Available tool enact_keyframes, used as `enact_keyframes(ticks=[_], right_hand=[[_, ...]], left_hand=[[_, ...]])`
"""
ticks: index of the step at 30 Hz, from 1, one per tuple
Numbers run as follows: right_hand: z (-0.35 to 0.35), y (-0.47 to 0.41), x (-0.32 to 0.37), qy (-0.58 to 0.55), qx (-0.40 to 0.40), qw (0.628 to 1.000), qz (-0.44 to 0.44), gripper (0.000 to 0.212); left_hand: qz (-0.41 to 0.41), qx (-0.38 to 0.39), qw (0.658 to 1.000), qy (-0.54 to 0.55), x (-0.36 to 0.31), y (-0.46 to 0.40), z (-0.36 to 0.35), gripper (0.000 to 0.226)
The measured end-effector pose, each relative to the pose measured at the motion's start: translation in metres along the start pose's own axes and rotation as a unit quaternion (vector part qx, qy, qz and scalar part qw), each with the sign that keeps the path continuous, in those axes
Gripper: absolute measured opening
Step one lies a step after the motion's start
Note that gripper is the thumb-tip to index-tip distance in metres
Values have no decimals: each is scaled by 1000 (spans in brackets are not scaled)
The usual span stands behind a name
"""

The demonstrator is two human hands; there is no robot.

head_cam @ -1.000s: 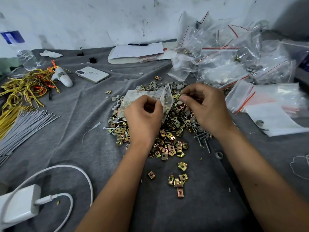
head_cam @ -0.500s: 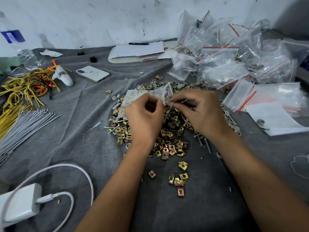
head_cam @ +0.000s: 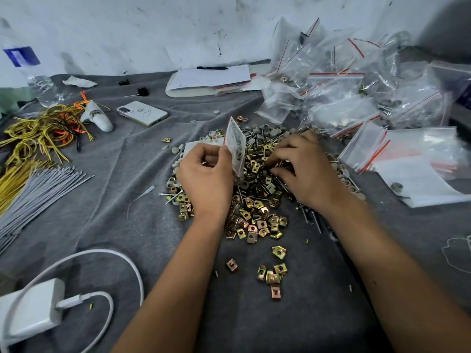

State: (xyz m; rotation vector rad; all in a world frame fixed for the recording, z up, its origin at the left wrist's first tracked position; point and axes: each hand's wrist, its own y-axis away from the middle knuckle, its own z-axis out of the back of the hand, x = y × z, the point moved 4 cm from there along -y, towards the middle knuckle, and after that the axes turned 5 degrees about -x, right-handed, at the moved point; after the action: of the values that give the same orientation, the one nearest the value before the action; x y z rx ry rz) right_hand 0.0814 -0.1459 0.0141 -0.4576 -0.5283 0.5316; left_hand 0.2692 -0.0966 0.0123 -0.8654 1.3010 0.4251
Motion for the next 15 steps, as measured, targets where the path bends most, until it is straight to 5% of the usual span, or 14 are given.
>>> enact_keyframes(ticks=[9, 15], right_hand=[[22, 2, 13, -163, -130, 978, 3, 13], [13, 3, 26, -140, -98, 985, 25, 20]], left_hand=[[-105, 87, 989, -50, -6, 9, -11, 23], [-170, 107, 977, -76, -7, 12, -14, 20]])
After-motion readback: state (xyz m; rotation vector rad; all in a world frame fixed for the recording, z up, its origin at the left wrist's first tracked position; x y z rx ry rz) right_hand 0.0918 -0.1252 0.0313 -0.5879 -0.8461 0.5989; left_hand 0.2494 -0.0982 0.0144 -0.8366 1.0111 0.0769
